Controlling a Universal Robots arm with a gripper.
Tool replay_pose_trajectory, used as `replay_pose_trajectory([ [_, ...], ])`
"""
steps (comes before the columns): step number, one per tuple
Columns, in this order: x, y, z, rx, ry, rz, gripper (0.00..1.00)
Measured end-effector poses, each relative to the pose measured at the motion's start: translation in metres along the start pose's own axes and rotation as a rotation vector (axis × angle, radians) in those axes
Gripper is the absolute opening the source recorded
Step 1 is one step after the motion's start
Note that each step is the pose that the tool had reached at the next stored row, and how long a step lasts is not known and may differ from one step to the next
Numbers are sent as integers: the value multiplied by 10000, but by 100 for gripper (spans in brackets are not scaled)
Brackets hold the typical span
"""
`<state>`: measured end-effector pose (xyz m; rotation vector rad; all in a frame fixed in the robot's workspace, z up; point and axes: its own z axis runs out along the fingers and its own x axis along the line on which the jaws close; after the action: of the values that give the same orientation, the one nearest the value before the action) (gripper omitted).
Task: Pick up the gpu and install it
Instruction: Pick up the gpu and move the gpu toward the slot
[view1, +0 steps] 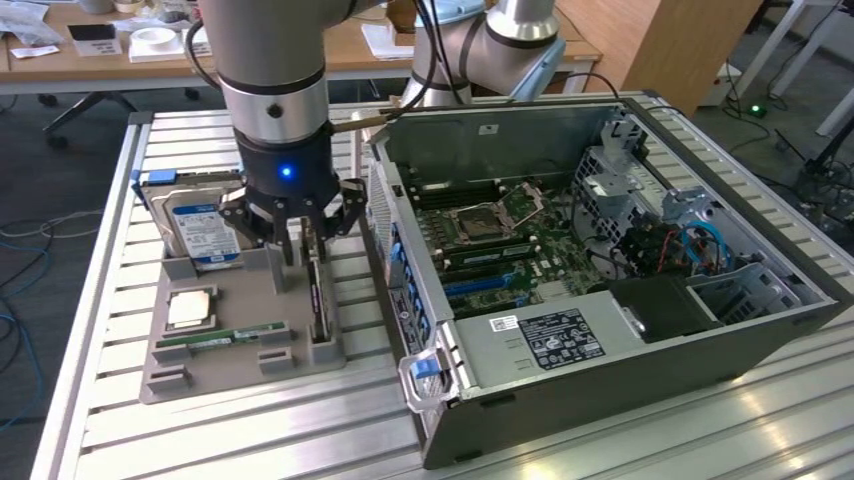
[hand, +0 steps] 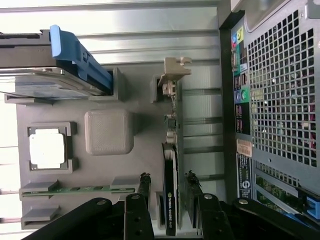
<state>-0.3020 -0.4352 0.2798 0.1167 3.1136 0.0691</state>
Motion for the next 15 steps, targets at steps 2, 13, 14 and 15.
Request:
replay_pose_trajectory([
  [2, 0, -1, 26, 1, 0, -1, 42],
  [13, -24, -4, 138, -1, -1, 0, 42],
  [14, -28, -5, 147, -1, -1, -1, 42],
  [15, -32, -5, 155, 0, 0, -1, 42],
])
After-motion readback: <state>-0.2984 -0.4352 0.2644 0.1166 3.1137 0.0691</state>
